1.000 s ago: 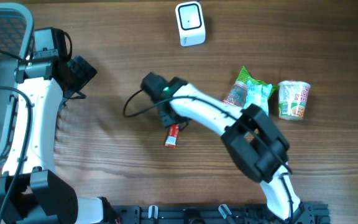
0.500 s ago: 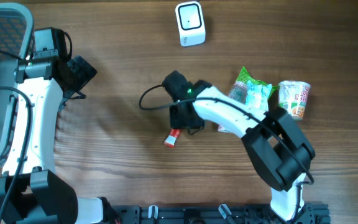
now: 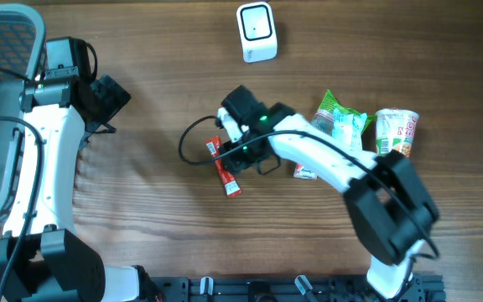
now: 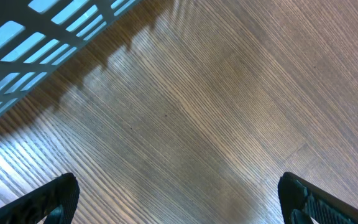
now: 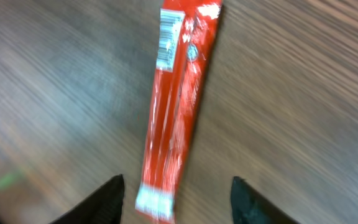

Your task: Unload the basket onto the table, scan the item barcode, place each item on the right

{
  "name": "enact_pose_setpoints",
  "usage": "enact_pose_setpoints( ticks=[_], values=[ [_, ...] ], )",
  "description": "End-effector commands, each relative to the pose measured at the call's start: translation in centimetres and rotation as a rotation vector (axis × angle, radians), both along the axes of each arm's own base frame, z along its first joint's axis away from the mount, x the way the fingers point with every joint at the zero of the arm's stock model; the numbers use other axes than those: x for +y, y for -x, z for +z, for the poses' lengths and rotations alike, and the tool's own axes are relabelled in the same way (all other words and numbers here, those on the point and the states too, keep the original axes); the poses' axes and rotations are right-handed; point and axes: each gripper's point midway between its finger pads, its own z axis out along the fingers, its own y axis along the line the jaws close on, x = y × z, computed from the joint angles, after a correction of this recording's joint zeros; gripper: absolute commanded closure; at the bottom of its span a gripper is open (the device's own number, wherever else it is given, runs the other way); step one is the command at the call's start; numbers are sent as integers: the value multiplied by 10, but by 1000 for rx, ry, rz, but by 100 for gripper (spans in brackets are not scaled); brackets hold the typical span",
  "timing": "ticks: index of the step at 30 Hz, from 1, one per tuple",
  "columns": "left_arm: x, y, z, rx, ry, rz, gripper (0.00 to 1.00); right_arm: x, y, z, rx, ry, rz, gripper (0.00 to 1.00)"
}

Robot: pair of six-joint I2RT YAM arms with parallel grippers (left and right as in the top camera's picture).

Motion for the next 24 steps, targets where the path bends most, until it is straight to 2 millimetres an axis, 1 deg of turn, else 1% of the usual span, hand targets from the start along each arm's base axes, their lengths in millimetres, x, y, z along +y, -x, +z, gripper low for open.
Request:
enact_pose_setpoints(
  ticks=[1,3,4,5,6,7,8,9,11,13,16,20,24],
  values=[
    [4,-2,5,-9,-16,-6,0,-2,11,15,58,-4,-72,52],
    [4,-2,5,-9,-16,-6,0,-4,26,0,100,20,-102,55],
    [4,-2,5,-9,-16,-6,0,-2,36,-9,108,28,-83,60],
    [4,-2,5,-9,-16,-6,0,1,44,-17,118,31,-93,63],
    [4,-2,5,-9,-16,-6,0,3,49,-22,129,32,-114,68],
    [4,-2,5,-9,-16,-6,0,4,52,-25,134,39,-135,69],
    [4,-2,5,-9,-16,-6,0,3,54,-29,125,55,-157,69],
    [4,-2,5,-9,-16,-6,0,1,50,-34,93,73,-180,69],
    [4,-2,5,-9,-16,-6,0,4,46,-34,73,59,-180,70],
    [4,-2,5,-9,-16,-6,0,6,44,-33,65,50,-181,73],
    [4,-2,5,-9,-16,-6,0,1,36,-35,21,76,-196,72],
    [4,-2,5,-9,-16,-6,0,-1,38,-36,34,82,-219,72],
    [4,-2,5,-9,-16,-6,0,-3,42,-51,56,95,-248,72]
  ],
)
